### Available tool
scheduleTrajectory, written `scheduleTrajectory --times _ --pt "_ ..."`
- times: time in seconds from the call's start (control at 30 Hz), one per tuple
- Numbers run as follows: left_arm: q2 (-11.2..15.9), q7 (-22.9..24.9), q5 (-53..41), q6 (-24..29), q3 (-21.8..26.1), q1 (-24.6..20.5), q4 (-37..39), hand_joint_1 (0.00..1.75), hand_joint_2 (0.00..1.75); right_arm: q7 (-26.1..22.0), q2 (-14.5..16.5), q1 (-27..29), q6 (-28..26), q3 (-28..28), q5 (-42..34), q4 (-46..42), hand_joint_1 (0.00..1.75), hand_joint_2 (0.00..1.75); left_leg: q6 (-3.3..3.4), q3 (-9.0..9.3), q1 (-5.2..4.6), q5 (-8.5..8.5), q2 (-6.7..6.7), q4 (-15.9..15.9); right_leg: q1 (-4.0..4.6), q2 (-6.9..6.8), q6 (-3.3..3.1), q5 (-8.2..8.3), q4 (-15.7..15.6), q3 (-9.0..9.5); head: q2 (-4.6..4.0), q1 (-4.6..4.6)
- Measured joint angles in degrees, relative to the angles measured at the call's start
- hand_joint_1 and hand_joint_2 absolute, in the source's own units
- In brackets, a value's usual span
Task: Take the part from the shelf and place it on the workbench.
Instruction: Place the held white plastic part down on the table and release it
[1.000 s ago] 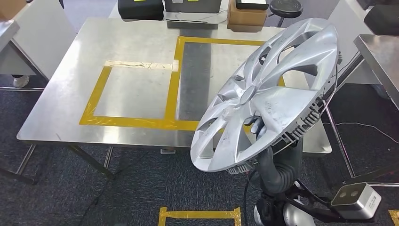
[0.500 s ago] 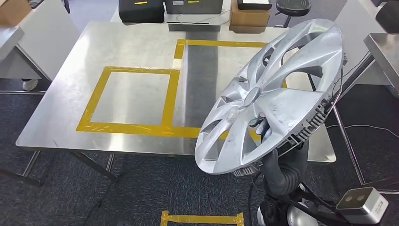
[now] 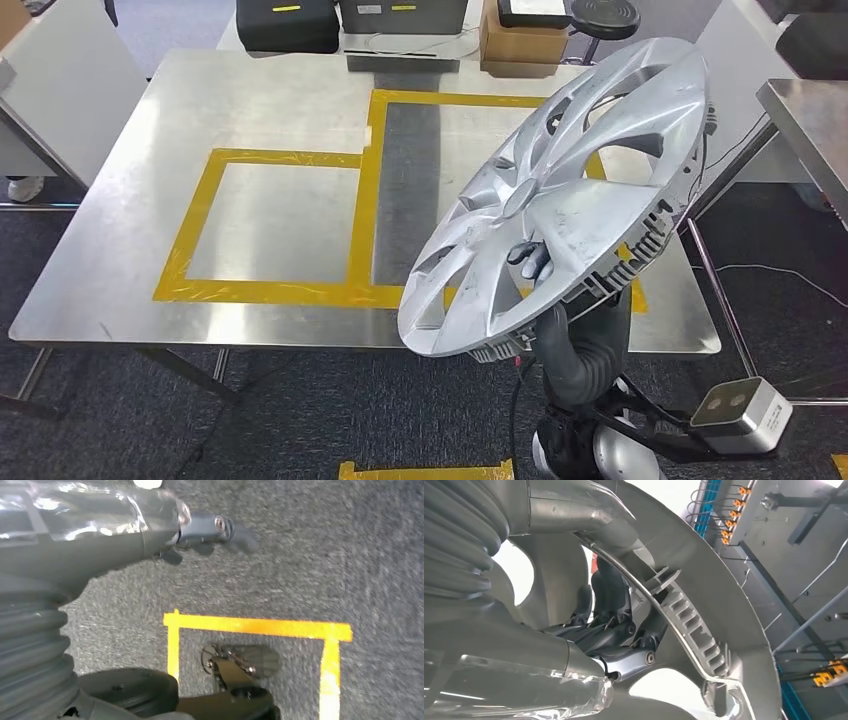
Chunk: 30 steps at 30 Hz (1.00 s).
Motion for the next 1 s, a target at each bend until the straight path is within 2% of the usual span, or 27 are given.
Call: scheduleTrajectory --times 0.1,0.33,0.4,0.53,0.6,0.8,1.0 --pt "-0.2 -0.2 0.0 0.0 0.0 0.0 0.0 0.00 1.75 0.0 0.0 0.0 0.0 0.0 0.0 0.0 1.75 1.75 0.07 0.04 0.04 -0.15 -0.05 0.0 0.06 0.00 -0.99 0.20 -0.2 0.20 0.00 0.47" --pt "-0.4 -0.2 0.0 0.0 0.0 0.0 0.0 0.00 1.75 0.0 0.0 0.0 -0.1 0.0 0.0 0.0 1.75 1.75 0.57 0.09 -0.32 -0.47 -0.12 0.0 -0.03 -0.07 -1.21 0.61 -0.3 0.24 0.00 1.99" --pt "-0.4 -0.2 0.0 0.0 0.0 0.0 0.0 0.00 1.75 0.0 0.0 0.1 -0.1 0.0 0.0 0.0 1.75 1.75 0.63 0.08 -0.45 -0.48 -0.08 0.0 -0.11 -0.11 -1.00 0.48 -0.6 0.32 0.00 2.29" --pt "-0.3 -0.2 0.0 0.0 0.0 0.0 0.0 0.00 1.75 0.0 0.0 0.2 -0.1 0.0 -0.1 0.0 1.75 1.75 0.78 0.08 -0.56 -0.45 -0.04 0.0 -0.31 -0.15 0.68 0.26 -1.0 0.49 0.00 2.51" --pt "-0.3 -0.2 0.0 0.0 0.0 0.0 0.0 0.00 1.75 0.3 0.0 0.3 -0.4 0.0 -0.2 0.0 1.75 1.75 0.84 0.10 -0.54 -0.41 -0.05 0.0 -0.32 -0.18 1.06 0.24 -1.0 0.49 0.00 2.49" --pt "-0.3 -0.2 -0.1 0.0 0.0 0.0 0.0 0.00 1.75 1.5 0.0 0.6 -1.1 0.0 -0.5 0.0 1.75 1.75 0.77 0.22 -0.41 -0.35 -0.08 0.0 -0.20 -0.22 1.20 0.14 -0.7 0.49 0.00 2.40" --pt "-0.4 -0.3 -0.7 -0.4 0.0 0.0 0.0 0.00 1.75 4.1 -0.4 -0.7 -2.3 0.0 2.4 0.0 1.75 1.75 0.72 0.31 -0.39 -0.32 -0.07 0.0 -0.20 -0.23 1.18 0.07 -0.6 0.49 0.00 2.37"
